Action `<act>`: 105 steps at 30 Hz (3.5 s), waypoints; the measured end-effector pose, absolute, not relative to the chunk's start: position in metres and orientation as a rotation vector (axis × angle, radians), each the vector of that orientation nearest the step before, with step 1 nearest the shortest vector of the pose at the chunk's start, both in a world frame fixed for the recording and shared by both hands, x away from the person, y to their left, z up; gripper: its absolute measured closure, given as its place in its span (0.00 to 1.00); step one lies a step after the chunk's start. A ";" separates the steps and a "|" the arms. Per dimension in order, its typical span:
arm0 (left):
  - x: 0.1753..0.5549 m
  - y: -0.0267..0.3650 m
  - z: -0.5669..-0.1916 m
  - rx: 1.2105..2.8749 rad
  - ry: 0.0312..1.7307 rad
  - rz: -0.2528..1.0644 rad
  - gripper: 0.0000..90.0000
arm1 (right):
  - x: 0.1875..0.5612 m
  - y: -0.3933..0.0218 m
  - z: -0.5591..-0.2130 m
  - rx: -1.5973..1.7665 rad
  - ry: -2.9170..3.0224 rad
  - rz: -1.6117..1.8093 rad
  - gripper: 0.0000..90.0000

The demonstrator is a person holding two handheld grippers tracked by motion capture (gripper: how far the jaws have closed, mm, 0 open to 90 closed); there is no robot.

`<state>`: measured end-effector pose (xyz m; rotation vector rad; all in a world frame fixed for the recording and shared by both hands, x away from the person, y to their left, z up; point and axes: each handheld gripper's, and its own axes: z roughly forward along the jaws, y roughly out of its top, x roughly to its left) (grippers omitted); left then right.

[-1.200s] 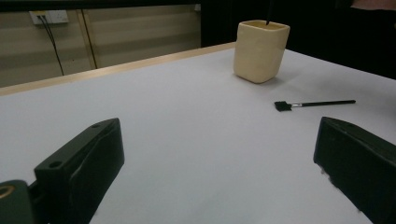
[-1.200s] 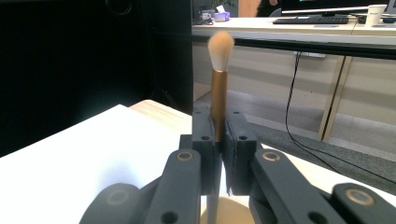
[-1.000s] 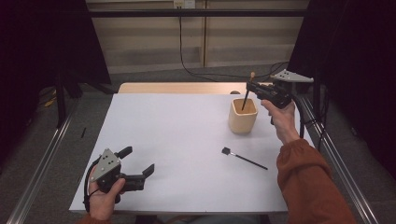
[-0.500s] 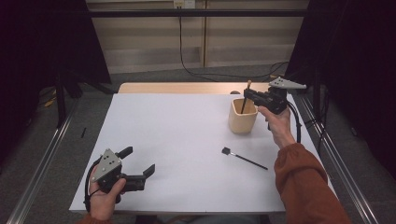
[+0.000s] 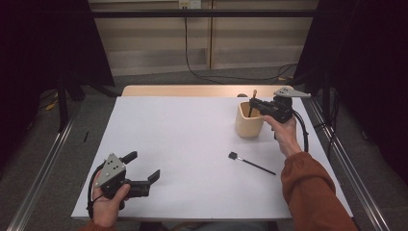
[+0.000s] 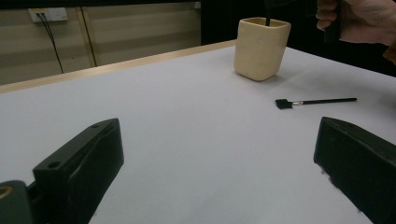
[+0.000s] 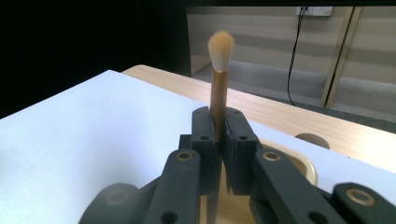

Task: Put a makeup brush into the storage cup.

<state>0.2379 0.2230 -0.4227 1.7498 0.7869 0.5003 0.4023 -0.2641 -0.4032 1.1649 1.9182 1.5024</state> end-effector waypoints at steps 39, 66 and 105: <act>0.240 0.225 -0.423 1.736 0.797 0.508 0.02 | 0.379 -0.265 -0.405 1.116 1.907 1.512 0.00; 0.244 0.230 -0.422 1.725 0.813 0.531 0.02 | 0.326 -0.277 -0.406 1.125 1.920 1.472 0.02; 0.234 0.236 -0.422 1.706 0.833 0.539 0.02 | 0.228 -0.300 -0.432 1.195 1.913 1.463 0.02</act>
